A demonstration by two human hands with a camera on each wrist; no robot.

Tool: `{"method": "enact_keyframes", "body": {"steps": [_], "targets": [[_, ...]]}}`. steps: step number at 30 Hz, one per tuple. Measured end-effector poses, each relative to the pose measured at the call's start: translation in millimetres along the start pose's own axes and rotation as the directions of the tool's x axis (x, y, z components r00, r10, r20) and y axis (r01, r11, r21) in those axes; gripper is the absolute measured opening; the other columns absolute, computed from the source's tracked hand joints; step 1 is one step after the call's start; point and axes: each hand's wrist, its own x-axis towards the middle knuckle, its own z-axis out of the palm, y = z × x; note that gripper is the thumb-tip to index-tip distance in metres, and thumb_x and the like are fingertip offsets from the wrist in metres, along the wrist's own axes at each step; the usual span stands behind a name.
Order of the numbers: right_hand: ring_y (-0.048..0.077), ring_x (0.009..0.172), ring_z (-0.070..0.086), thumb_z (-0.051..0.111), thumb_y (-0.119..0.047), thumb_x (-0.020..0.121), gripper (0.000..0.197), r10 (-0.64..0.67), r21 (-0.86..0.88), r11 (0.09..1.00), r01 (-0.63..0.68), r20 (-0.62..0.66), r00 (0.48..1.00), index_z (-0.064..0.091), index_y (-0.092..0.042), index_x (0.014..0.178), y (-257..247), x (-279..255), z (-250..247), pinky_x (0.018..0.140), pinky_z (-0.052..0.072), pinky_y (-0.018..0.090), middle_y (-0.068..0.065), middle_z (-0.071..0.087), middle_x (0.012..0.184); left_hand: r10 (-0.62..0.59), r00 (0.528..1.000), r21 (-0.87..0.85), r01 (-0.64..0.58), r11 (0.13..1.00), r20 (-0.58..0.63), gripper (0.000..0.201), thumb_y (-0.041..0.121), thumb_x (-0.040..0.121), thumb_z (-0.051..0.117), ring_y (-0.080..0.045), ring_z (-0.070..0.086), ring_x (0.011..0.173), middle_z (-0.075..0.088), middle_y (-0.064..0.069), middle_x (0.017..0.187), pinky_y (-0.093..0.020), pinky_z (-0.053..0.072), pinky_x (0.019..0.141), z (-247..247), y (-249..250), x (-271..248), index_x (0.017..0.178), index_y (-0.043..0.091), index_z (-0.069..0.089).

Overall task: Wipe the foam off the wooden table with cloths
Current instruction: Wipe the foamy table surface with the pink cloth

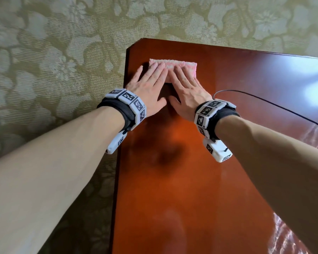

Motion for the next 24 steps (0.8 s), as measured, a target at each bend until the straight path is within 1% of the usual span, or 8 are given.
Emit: {"method": "enact_keyframes", "body": {"steps": [5, 9, 15, 19, 24], "targets": [[0.026, 0.149, 0.0, 0.043, -0.037, 0.091, 0.075, -0.033, -0.018, 0.999, 0.033, 0.009, 0.999, 0.008, -0.018, 0.154, -23, -27, 13, 0.121, 0.012, 0.045, 0.008, 0.009, 0.162, -0.01, 1.0, -0.04, 0.01, 0.999, -0.009, 0.083, 0.047, 0.095, 0.038, -0.016, -0.009, 0.154, -0.006, -0.004, 0.167, -0.046, 0.002, 0.125, 15, 3, -40, 0.159, 0.011, -0.001], [0.024, 0.15, 0.001, 0.043, -0.035, 0.09, 0.076, -0.032, -0.027, 0.999, 0.032, 0.007, 0.999, 0.008, -0.018, 0.154, -43, -65, 27, 0.121, 0.012, 0.043, 0.006, 0.01, 0.162, -0.009, 1.0, -0.075, 0.009, 0.997, -0.002, 0.083, 0.046, 0.094, 0.039, -0.016, -0.008, 0.154, -0.006, -0.004, 0.167, -0.045, 0.001, 0.125, 30, 16, -81, 0.159, 0.011, 0.0], [0.022, 0.15, 0.001, 0.044, -0.033, 0.089, 0.077, -0.017, -0.022, 1.0, 0.018, 0.017, 1.0, 0.007, -0.019, 0.154, -74, -149, 53, 0.122, 0.012, 0.041, 0.005, 0.009, 0.162, 0.024, 1.0, -0.086, -0.023, 0.996, 0.001, 0.083, 0.046, 0.094, 0.038, -0.016, -0.009, 0.154, -0.006, -0.004, 0.167, -0.045, 0.001, 0.125, 58, 51, -157, 0.159, 0.011, 0.0], [0.024, 0.149, 0.005, 0.044, -0.03, 0.086, 0.077, -0.002, 0.019, 1.0, 0.002, 0.001, 1.0, 0.011, -0.018, 0.154, -97, -212, 72, 0.12, 0.017, 0.044, 0.007, 0.014, 0.161, 0.045, 0.999, -0.075, -0.045, 0.996, 0.004, 0.084, 0.046, 0.093, 0.039, -0.016, -0.009, 0.154, -0.007, -0.004, 0.167, -0.044, 0.001, 0.125, 82, 78, -212, 0.159, 0.012, 0.001], [0.021, 0.15, 0.002, 0.047, -0.026, 0.086, 0.077, 0.03, 0.044, 0.999, -0.03, 0.004, 1.0, 0.011, -0.019, 0.154, -130, -288, 98, 0.122, 0.013, 0.041, 0.004, 0.012, 0.161, 0.062, 0.998, -0.075, -0.063, 0.995, -0.016, 0.085, 0.046, 0.092, 0.039, -0.015, -0.009, 0.154, -0.006, -0.003, 0.167, -0.043, 0.003, 0.125, 111, 109, -285, 0.159, 0.012, 0.0]]}}
